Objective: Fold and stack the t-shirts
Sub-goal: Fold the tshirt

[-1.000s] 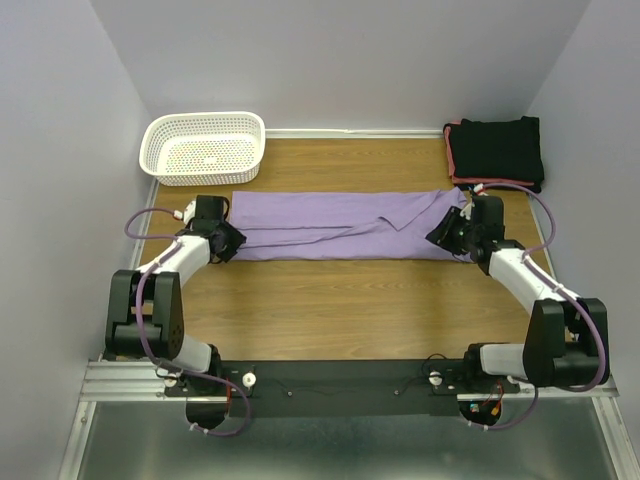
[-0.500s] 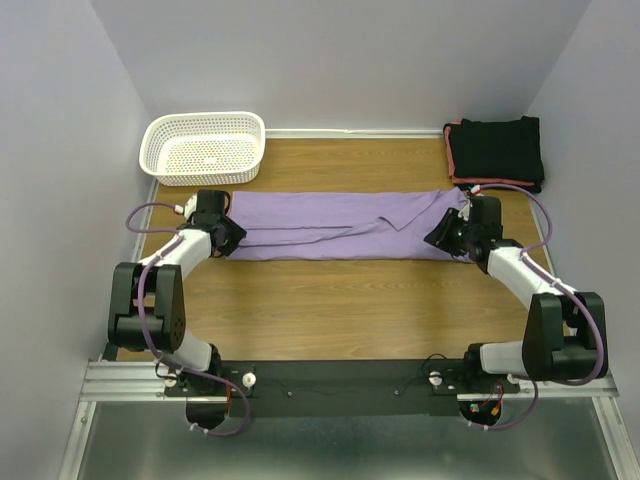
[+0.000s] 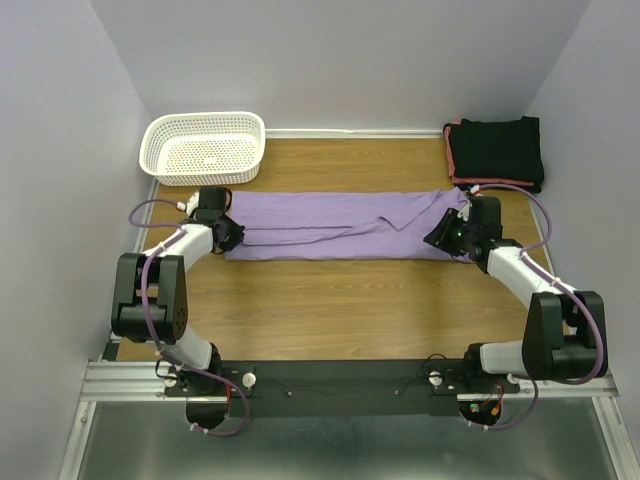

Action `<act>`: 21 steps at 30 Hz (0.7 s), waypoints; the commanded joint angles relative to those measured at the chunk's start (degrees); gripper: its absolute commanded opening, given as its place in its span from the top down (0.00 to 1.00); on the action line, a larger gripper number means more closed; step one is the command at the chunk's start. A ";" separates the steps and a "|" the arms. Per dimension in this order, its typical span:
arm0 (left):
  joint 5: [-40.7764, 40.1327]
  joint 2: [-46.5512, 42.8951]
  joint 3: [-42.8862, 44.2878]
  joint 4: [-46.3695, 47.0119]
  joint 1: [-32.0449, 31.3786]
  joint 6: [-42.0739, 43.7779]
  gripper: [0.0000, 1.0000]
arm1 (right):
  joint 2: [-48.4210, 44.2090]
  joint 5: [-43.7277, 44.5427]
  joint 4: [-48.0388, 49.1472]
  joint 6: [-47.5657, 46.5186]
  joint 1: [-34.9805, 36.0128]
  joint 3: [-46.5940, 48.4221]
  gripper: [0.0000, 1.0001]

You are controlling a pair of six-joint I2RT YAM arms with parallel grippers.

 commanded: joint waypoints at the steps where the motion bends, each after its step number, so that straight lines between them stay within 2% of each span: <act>1: -1.57 0.92 2.73 -0.04 -0.27 0.85 0.90 | 0.40 -0.67 0.97 -1.10 0.37 -0.20 0.56; 2: -1.92 1.10 3.42 -0.21 -0.18 1.29 0.95 | 0.40 -0.59 0.97 -1.10 0.37 -0.20 0.56; 4: -2.36 1.54 4.22 -0.48 -0.18 1.47 1.00 | 0.48 -0.85 0.97 -1.19 0.46 -0.20 0.56; 13: -3.24 5.93 8.70 -0.74 -0.27 2.17 1.00 | 0.92 -3.92 1.67 -2.51 0.90 1.20 0.56; 21: -4.03 9.97 13.36 -0.83 -0.27 2.96 1.00 | 5.93 -4.98 5.62 -1.63 10.12 5.42 0.56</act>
